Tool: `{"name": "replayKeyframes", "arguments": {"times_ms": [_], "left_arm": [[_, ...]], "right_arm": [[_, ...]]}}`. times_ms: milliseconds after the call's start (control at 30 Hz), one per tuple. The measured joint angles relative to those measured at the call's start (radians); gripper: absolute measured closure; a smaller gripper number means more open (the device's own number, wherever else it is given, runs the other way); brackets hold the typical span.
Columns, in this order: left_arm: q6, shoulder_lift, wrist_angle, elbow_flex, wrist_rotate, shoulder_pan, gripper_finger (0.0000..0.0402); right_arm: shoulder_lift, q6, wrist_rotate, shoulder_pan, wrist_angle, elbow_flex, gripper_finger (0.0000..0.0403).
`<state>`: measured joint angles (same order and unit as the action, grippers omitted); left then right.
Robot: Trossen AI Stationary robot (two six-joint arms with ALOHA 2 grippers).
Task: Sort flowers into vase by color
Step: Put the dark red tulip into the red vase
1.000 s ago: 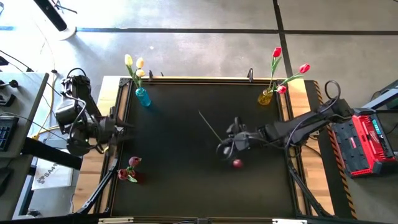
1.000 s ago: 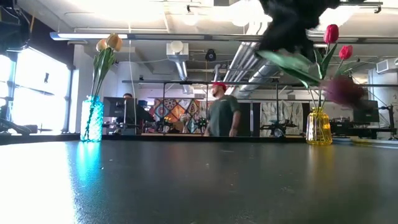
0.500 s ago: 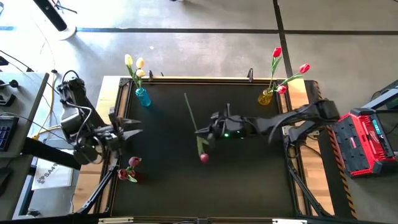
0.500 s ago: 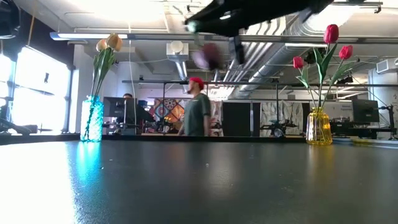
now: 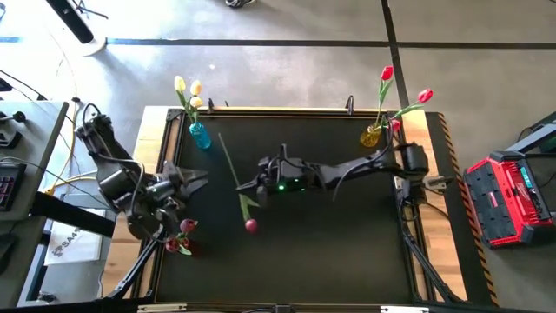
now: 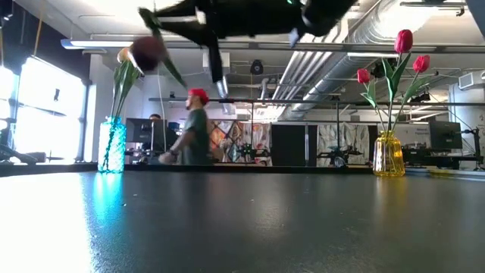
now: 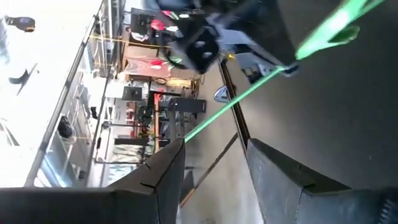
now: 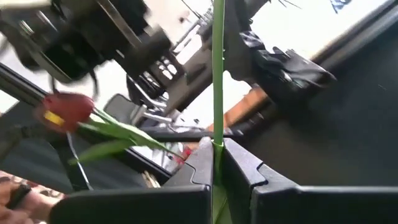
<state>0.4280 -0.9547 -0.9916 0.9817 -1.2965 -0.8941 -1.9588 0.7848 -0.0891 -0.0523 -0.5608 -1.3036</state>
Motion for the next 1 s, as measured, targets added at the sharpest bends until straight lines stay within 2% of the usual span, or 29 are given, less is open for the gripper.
{"name": "replayKeyframes", "arguments": {"times_ms": [233, 333, 433, 667, 1000], "left_arm": [[0.1, -0.06, 0.003, 0.0, 0.005, 0.031, 0.024], [0.219, -0.087, 0.009, 0.0, -0.003, 0.052, 0.024], [0.338, -0.107, 0.025, 0.0, -0.007, 0.085, 0.024], [0.417, -0.129, 0.031, 0.0, -0.001, 0.159, 0.024], [0.646, -0.161, 0.206, 0.0, 0.064, 0.24, 0.0241]], "right_arm": [[-0.054, 0.001, 0.01, -0.002, 0.001, -0.136, 0.0396], [-0.059, 0.004, 0.022, 0.003, 0.006, -0.159, 0.0396], [-0.059, 0.043, 0.028, 0.012, 0.019, -0.171, 0.0396], [-0.059, 0.071, 0.031, 0.013, 0.061, -0.175, 0.0396], [-0.059, 0.09, 0.055, 0.013, 0.063, -0.175, 0.0396]]}}
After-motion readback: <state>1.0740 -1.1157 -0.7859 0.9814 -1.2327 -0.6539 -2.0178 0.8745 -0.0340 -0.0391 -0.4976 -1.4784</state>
